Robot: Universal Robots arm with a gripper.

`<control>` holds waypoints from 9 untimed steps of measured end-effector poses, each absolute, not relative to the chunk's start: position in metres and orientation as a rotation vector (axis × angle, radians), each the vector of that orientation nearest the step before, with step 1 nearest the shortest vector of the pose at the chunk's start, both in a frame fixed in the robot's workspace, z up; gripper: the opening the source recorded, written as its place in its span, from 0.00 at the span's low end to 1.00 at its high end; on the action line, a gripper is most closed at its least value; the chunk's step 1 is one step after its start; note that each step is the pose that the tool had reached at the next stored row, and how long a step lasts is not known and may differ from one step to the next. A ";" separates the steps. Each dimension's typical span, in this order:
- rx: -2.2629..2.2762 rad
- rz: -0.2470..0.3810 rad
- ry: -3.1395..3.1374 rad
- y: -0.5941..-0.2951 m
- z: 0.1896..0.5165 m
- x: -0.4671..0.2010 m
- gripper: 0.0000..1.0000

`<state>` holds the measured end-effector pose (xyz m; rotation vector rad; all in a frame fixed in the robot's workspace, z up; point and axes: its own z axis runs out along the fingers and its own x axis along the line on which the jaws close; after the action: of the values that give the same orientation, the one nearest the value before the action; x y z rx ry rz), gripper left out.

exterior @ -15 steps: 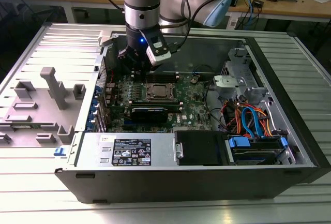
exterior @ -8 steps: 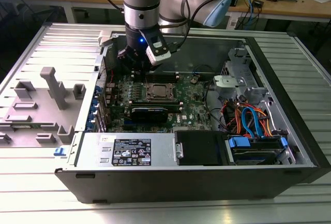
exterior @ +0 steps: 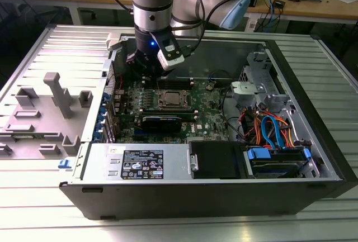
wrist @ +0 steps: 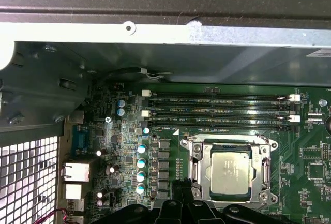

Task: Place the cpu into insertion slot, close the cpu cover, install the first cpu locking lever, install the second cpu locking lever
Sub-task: 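Install the first cpu locking lever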

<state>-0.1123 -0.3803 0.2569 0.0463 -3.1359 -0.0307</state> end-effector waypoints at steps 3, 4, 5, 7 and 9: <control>0.046 -0.031 -3.136 -0.380 0.257 -0.112 0.11; 0.046 -0.031 -3.136 -0.380 0.257 -0.112 0.11; 0.046 -0.031 -3.136 -0.380 0.257 -0.112 0.11; 0.047 -0.031 -3.136 -0.380 0.257 -0.112 0.11; 0.047 -0.031 -3.136 -0.380 0.257 -0.112 0.11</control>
<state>-0.1123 -0.3803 0.2569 0.0471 -3.1359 -0.0308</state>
